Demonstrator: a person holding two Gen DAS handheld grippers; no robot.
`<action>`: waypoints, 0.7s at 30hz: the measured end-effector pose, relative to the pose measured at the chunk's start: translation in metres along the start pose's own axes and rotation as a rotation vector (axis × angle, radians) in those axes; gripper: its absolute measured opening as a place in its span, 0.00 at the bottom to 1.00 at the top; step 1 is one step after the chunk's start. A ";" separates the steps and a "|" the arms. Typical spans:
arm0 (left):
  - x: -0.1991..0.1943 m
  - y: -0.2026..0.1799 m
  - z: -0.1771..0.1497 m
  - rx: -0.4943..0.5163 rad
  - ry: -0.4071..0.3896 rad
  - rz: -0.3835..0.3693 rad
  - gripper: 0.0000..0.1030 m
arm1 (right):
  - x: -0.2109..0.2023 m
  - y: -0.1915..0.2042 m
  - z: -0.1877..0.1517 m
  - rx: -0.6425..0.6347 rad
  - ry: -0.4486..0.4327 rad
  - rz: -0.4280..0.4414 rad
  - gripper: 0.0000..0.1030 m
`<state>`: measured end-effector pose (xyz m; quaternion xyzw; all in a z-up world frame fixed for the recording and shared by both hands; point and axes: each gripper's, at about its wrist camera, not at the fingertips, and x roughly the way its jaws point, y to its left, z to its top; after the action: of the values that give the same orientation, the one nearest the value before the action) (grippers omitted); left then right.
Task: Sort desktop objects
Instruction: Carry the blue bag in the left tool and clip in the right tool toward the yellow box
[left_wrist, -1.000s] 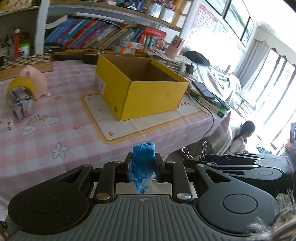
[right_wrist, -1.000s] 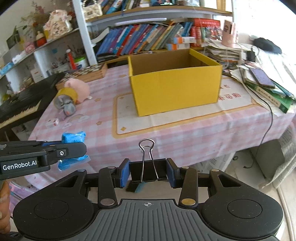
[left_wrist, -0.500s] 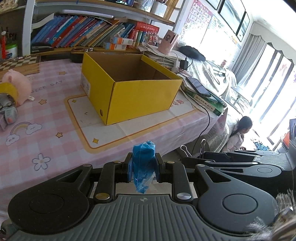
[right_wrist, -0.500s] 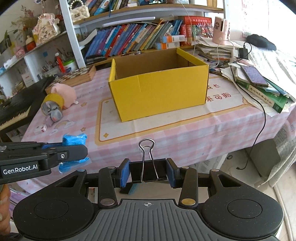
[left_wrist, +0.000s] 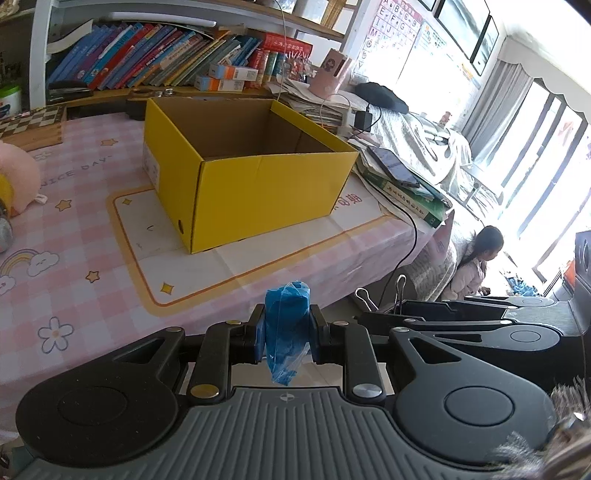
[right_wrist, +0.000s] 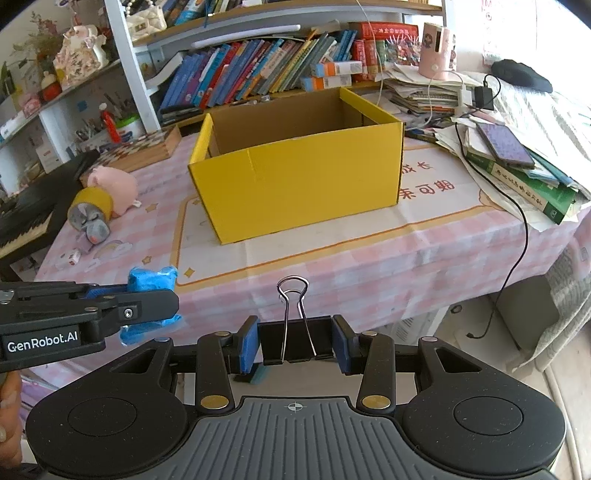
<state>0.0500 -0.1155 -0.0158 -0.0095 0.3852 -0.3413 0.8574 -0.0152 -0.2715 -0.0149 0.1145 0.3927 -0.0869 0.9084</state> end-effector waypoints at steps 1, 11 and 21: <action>0.002 -0.001 0.001 -0.001 0.001 0.000 0.20 | 0.001 -0.001 0.001 0.000 0.001 0.001 0.40; 0.026 -0.006 0.017 0.000 0.014 0.003 0.20 | 0.019 -0.016 0.018 -0.008 0.025 0.018 0.40; 0.052 -0.007 0.040 -0.001 0.012 0.018 0.20 | 0.043 -0.032 0.041 -0.013 0.047 0.036 0.40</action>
<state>0.0970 -0.1615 -0.0194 -0.0043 0.3903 -0.3333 0.8582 0.0342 -0.3162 -0.0232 0.1175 0.4126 -0.0652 0.9009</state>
